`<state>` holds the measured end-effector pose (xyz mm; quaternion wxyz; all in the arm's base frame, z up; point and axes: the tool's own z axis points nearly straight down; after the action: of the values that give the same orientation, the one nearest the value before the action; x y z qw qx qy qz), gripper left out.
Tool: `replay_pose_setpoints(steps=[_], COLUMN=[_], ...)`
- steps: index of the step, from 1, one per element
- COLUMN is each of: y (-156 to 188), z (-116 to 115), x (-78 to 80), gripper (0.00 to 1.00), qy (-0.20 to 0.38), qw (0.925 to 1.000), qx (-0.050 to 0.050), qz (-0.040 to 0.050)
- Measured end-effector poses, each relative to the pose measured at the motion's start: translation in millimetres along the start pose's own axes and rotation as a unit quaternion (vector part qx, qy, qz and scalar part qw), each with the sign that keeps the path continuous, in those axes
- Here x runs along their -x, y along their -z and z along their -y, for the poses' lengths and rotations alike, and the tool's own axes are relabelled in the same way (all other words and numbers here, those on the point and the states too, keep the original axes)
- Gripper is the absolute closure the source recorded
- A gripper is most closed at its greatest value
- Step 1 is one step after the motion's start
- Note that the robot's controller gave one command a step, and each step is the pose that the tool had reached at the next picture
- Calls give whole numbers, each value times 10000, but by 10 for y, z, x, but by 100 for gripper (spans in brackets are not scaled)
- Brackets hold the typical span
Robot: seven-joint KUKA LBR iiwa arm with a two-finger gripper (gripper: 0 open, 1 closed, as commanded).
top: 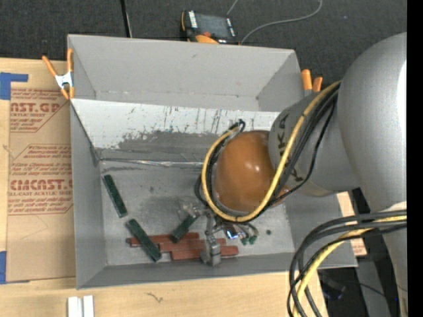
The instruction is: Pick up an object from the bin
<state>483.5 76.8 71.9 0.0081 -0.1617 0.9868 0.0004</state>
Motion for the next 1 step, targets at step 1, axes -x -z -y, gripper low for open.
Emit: replay_pose_setpoints(steps=[1], y=[-23], z=[-60], x=[149], gripper=[0], qy=[836], qw=[9965], qx=[21], qz=[-80])
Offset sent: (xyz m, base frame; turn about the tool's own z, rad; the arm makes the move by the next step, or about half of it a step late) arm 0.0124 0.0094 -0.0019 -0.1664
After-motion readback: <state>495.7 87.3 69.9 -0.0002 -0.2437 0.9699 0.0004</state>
